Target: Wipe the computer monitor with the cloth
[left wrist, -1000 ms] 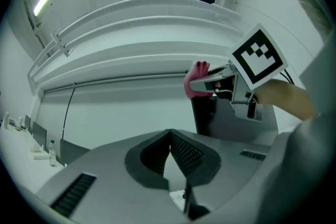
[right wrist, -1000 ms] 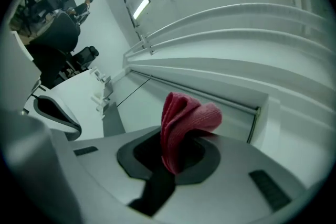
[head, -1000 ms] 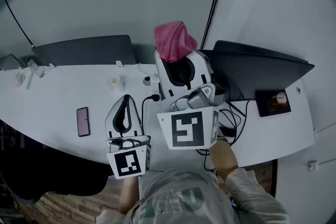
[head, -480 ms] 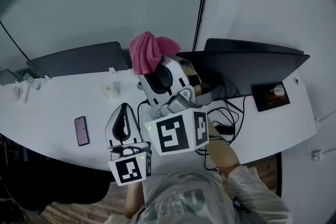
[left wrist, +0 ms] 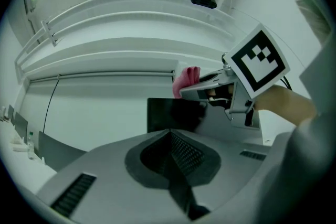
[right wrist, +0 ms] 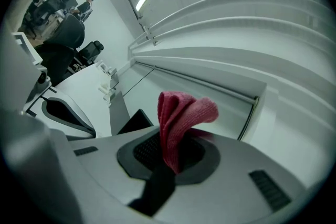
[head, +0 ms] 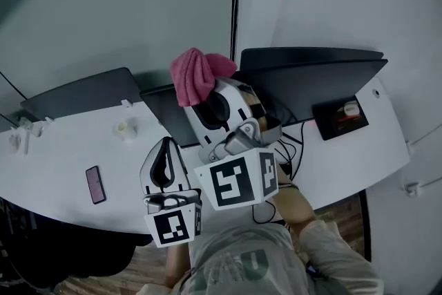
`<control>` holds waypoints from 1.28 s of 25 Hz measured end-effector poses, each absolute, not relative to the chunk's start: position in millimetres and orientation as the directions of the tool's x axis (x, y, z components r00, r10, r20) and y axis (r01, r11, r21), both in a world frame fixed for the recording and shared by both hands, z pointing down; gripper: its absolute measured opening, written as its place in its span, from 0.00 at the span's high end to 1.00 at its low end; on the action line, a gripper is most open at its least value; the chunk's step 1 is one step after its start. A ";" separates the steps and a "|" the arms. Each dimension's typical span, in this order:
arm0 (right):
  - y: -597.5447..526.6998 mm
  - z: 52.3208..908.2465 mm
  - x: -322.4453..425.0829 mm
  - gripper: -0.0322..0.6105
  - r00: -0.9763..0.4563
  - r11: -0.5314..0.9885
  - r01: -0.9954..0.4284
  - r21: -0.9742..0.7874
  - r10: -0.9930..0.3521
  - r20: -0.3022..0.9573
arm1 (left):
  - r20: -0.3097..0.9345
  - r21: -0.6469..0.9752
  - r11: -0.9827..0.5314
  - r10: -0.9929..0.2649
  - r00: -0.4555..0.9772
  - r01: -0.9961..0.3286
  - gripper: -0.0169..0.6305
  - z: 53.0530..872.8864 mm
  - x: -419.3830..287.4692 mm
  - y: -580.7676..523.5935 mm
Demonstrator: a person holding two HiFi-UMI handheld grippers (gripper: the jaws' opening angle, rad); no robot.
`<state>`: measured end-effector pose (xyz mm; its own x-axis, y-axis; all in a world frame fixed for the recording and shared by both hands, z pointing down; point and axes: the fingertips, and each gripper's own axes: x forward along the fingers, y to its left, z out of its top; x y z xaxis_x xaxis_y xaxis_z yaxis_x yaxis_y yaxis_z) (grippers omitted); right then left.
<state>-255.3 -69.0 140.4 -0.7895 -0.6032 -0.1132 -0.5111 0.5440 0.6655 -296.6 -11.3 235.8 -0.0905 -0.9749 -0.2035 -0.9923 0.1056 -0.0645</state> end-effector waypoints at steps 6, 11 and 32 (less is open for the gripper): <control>-100.7 138.7 -190.9 0.86 -0.745 0.522 -0.551 0.651 -0.659 -0.102 | -0.205 -0.051 -0.003 -0.979 0.013 -0.999 0.95 230.9 -230.0 -42.6; -128.7 138.0 -125.7 0.86 -0.704 0.506 -0.597 0.622 -0.703 -0.103 | -0.207 -0.065 -0.072 -0.975 0.084 -0.995 0.95 226.5 -168.4 -64.5; -226.6 137.4 125.5 0.86 -0.576 0.378 -0.693 0.614 -0.803 -0.156 | -0.211 -0.082 -0.113 -0.969 0.128 -0.990 0.95 237.4 26.9 -125.0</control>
